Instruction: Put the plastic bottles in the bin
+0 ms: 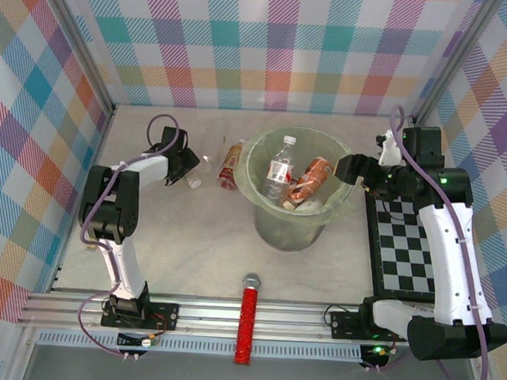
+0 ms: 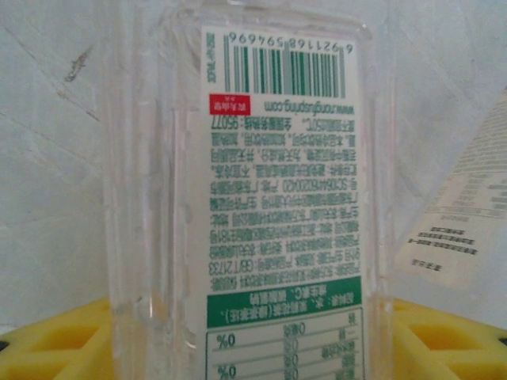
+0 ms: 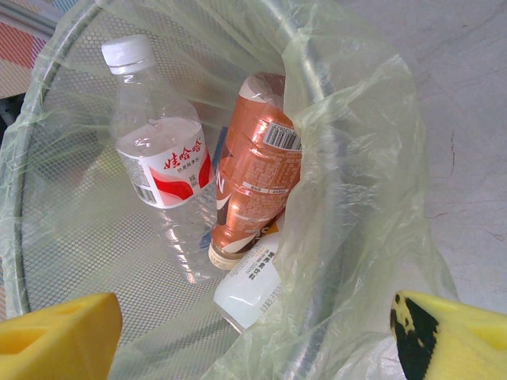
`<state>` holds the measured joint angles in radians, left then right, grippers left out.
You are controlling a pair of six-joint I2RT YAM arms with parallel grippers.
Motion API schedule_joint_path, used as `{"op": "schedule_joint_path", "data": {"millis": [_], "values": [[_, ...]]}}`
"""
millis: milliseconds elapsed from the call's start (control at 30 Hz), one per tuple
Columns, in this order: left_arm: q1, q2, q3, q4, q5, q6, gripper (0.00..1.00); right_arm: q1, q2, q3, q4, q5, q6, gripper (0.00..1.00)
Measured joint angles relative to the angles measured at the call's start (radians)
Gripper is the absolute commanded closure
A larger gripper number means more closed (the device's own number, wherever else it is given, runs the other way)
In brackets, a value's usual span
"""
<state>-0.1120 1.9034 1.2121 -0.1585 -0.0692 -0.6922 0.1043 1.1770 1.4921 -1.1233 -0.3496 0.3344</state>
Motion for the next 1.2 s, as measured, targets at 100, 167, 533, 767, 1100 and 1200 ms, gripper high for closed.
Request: {"op": "schedule_joint_path", "data": {"millis": [100, 167, 533, 767, 1100, 1200], "values": [[0.003, -0.049, -0.006, -0.006, -0.002, 0.005, 0.42, 0.000, 0.000, 0.000, 0.000, 0.000, 0.000, 0.12], [0.004, -0.094, -0.006, -0.016, -0.004, 0.013, 0.43, 0.000, -0.001, 0.000, 0.002, 0.000, 0.000, 0.12], [-0.006, -0.446, 0.009, -0.107, 0.043, 0.146, 0.47, 0.000, -0.034, 0.000, 0.092, -0.016, 0.043, 0.12], [-0.084, -0.649, 0.112, -0.165, 0.108, 0.245, 0.52, 0.000, -0.055, -0.029, 0.227, -0.141, 0.097, 0.11], [-0.395, -0.681, 0.234, -0.089, 0.274, 0.373, 0.56, 0.001, -0.044, -0.029, 0.412, -0.385, 0.183, 0.11], [-0.445, -0.626, 0.256, -0.055, 0.312, 0.391, 0.57, 0.002, -0.035, -0.029, 0.441, -0.423, 0.202, 0.11]]}}
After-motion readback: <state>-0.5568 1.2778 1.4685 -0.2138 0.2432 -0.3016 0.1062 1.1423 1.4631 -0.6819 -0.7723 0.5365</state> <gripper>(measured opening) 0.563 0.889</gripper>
